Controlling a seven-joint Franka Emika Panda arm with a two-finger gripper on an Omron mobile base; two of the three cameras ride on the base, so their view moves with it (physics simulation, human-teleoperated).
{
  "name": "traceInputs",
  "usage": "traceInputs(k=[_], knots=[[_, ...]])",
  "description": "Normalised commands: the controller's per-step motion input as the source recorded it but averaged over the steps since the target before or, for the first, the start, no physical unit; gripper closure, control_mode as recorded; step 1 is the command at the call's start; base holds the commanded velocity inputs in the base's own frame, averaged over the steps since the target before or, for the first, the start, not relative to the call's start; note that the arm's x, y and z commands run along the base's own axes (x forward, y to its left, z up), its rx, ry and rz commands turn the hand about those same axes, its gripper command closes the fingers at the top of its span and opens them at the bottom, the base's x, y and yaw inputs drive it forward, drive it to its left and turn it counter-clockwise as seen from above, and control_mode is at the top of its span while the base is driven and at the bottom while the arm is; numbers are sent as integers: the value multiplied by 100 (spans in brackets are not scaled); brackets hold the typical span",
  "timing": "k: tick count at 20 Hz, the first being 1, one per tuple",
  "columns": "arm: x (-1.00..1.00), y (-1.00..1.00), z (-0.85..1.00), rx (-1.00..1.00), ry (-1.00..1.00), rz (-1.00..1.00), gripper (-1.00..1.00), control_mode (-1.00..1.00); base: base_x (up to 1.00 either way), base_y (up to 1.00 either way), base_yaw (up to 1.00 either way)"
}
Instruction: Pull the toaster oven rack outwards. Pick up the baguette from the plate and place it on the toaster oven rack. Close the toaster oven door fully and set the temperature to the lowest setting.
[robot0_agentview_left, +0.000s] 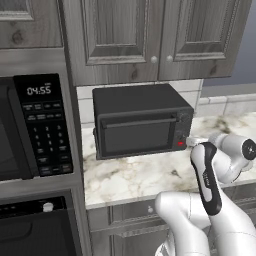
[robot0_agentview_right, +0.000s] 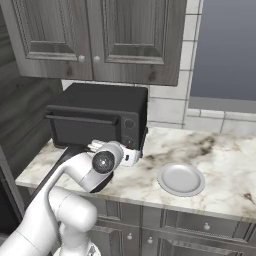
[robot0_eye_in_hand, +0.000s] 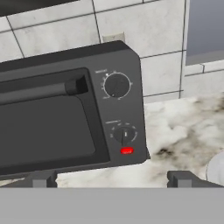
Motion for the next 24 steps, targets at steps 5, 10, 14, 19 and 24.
traceInputs(k=[5, 10, 14, 19, 24], knots=[[0, 0, 0, 0, 0, 0, -100, -100, 0, 0, 0], [0, 0, -2, 0, -2, 0, -100, -100, 0, 0, 0], [0, 0, -1, 0, -2, 0, -100, -100, 0, 0, 0], [2, 0, -3, 0, 0, 0, -100, -100, 0, 0, 0], [3, -9, -2, 0, -1, 0, -100, -100, 0, 0, 0]])
